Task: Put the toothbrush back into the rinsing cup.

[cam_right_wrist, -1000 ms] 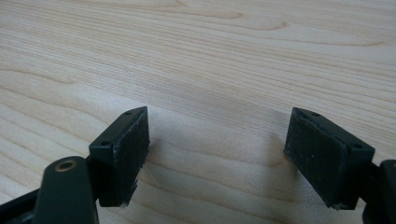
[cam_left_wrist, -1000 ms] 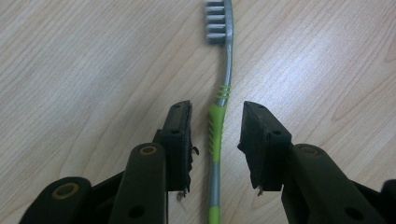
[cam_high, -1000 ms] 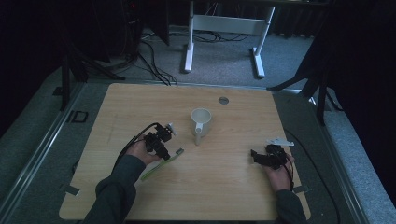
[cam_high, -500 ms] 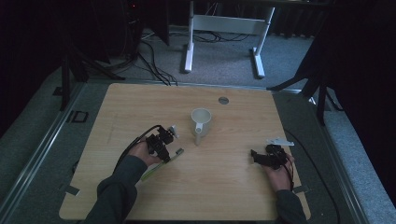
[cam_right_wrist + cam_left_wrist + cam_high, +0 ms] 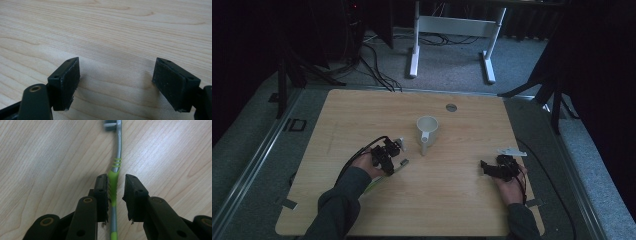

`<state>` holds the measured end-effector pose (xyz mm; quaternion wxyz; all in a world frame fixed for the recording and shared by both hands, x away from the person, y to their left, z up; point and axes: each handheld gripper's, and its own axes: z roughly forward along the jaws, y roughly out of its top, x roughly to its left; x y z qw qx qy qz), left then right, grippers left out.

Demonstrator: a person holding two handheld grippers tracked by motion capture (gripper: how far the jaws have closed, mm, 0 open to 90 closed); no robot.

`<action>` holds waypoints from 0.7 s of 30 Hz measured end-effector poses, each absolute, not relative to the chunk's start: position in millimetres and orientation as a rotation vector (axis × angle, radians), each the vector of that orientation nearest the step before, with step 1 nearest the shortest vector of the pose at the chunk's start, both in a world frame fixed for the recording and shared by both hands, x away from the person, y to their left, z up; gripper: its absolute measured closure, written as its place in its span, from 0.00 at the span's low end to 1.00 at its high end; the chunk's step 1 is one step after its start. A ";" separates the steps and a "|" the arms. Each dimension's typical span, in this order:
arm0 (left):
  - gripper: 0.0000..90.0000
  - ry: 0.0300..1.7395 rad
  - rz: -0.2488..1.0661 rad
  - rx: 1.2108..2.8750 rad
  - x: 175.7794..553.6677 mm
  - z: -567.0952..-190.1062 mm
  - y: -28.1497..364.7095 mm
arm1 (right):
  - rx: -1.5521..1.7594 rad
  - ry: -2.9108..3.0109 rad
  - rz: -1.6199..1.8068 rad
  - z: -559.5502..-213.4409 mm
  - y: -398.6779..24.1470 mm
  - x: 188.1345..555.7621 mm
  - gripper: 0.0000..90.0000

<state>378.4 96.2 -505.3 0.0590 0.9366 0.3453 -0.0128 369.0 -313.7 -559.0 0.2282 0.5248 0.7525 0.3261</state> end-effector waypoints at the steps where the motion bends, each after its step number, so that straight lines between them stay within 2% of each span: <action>1: 0.82 1.043 -0.037 2.841 378.2 -505.7 95.7 | 1.444 2.072 0.898 -559.0 -313.7 369.0 0.24; 21: 0.88 1.032 0.004 2.910 377.7 -514.2 88.6 | 1.445 2.072 0.898 -559.0 -313.7 369.0 0.24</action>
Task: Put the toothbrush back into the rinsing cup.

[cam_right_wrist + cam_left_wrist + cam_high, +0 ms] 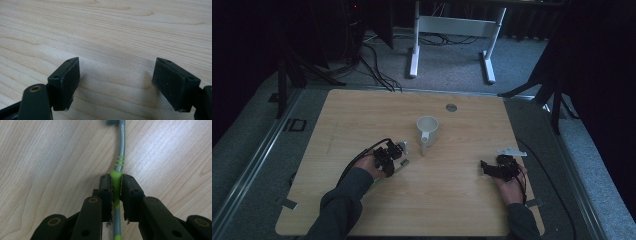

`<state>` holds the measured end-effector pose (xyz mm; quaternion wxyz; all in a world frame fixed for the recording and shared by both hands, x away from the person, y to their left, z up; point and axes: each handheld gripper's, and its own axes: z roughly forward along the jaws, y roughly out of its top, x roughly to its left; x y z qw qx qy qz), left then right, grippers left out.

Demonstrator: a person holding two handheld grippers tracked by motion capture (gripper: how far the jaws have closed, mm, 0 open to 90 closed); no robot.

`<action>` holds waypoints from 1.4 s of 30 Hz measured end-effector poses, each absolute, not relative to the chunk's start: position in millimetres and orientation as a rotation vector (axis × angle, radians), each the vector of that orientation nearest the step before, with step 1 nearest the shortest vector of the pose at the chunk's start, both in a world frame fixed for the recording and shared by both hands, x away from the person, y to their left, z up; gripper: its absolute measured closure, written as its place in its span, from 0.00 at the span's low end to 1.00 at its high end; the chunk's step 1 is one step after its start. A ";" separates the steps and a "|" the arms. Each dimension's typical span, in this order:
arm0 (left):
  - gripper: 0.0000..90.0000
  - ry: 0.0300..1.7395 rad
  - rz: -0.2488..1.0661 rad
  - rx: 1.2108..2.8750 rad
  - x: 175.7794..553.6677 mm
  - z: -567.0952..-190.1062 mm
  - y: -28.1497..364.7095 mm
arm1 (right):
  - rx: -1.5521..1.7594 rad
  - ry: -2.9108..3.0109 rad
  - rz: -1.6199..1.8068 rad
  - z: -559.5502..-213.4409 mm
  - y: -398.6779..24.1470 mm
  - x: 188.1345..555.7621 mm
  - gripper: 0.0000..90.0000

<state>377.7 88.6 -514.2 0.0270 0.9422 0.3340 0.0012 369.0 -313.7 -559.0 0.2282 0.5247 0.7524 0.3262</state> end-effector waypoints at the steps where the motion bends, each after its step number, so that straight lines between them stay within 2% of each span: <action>1: 0.88 1.030 0.003 2.915 377.9 -514.4 88.4 | 1.444 2.072 0.898 -559.0 -313.7 369.0 0.24; 18: 0.91 1.026 0.011 2.901 378.0 -515.4 89.2 | 1.444 2.072 0.898 -559.0 -313.7 369.0 0.24; 42: 0.91 1.093 0.050 2.694 378.8 -483.6 111.4 | 1.444 2.073 0.898 -559.0 -313.8 369.0 0.24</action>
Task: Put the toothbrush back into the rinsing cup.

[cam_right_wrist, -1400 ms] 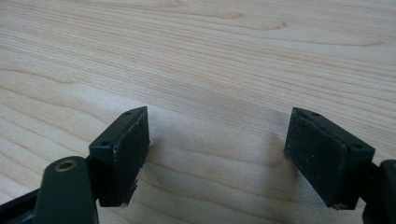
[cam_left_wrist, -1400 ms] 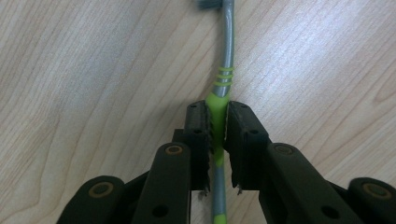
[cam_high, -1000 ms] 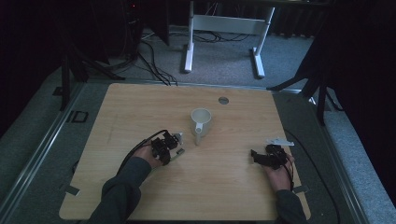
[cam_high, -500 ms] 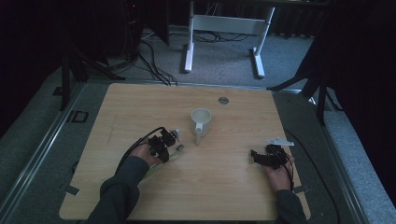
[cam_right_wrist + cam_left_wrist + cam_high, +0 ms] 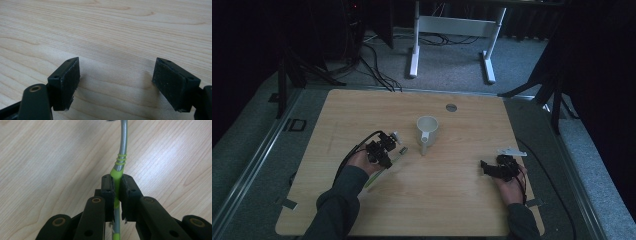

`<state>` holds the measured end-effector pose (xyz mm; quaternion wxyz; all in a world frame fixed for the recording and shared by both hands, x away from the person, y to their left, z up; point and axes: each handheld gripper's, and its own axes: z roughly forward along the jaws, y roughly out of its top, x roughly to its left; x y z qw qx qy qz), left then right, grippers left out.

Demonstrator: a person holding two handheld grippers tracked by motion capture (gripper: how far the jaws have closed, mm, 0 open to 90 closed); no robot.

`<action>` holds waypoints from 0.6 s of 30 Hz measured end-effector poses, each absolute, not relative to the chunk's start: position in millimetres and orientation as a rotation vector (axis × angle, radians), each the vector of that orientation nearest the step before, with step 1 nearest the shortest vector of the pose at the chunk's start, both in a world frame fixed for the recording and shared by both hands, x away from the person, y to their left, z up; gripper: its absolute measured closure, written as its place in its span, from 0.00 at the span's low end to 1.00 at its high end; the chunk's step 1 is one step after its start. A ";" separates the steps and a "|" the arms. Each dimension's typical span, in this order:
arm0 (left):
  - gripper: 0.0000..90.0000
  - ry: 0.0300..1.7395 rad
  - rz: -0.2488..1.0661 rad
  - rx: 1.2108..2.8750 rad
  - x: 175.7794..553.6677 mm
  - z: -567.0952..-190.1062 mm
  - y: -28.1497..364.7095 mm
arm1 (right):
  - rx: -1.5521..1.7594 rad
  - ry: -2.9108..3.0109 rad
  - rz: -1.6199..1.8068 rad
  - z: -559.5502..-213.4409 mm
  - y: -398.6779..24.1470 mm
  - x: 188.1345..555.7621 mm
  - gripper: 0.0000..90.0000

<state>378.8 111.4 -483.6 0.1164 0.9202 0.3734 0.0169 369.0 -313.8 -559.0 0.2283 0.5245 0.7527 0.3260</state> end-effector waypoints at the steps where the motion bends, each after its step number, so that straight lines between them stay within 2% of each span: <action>1: 0.91 1.099 0.048 2.688 378.9 -482.5 112.2 | 1.444 2.073 0.898 -559.0 -313.7 369.0 0.24; 18: 0.91 1.121 0.075 2.569 379.2 -469.5 122.8 | 1.444 2.073 0.897 -559.0 -313.8 369.0 0.24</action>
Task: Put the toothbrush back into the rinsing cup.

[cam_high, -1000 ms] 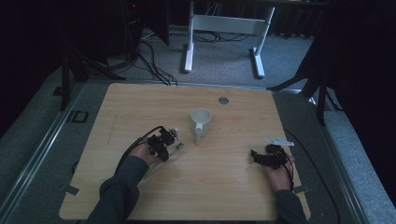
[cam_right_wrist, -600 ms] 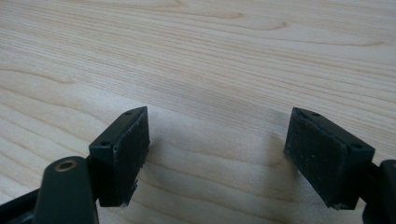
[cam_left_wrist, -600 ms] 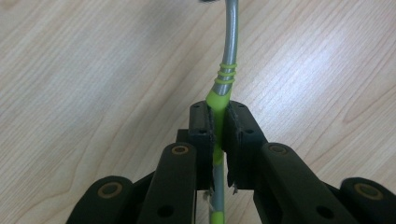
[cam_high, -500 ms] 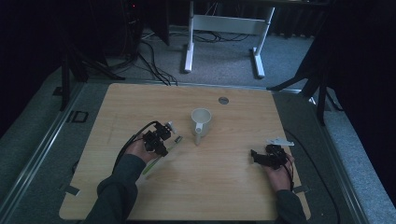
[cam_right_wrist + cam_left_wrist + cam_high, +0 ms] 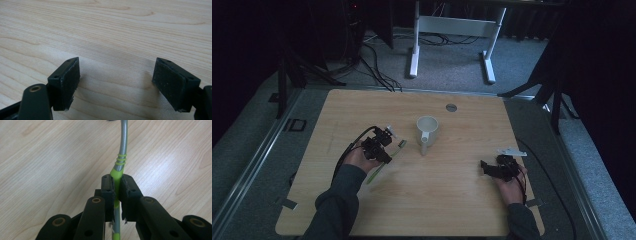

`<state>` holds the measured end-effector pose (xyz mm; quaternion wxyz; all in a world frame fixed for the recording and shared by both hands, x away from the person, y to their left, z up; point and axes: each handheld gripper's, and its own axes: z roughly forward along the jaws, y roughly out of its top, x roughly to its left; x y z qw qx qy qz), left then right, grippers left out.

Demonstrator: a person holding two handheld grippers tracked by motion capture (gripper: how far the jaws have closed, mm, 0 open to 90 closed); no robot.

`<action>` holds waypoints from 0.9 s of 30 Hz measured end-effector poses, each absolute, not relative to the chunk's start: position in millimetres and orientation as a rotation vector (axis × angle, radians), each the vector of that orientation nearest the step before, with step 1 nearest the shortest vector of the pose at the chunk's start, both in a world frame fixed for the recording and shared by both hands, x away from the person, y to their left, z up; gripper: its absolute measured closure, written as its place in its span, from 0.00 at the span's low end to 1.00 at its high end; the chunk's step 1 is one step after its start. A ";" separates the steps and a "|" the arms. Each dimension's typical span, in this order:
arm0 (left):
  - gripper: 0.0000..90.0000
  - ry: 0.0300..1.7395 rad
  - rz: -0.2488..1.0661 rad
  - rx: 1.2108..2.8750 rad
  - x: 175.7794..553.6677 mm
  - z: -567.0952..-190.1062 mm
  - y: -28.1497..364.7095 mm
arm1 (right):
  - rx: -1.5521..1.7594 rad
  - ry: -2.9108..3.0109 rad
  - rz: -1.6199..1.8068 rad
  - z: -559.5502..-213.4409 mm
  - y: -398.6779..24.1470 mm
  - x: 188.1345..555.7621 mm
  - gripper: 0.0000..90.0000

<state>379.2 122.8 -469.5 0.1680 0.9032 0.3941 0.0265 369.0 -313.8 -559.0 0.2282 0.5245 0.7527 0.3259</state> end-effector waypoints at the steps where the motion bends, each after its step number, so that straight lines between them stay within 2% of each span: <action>1: 0.91 1.122 0.075 2.563 379.3 -468.7 123.3 | 1.445 2.073 0.897 -559.0 -313.7 369.0 0.24; 27: 0.91 1.146 0.126 2.431 379.2 -456.9 131.5 | 1.445 2.072 0.898 -559.0 -313.7 369.0 0.24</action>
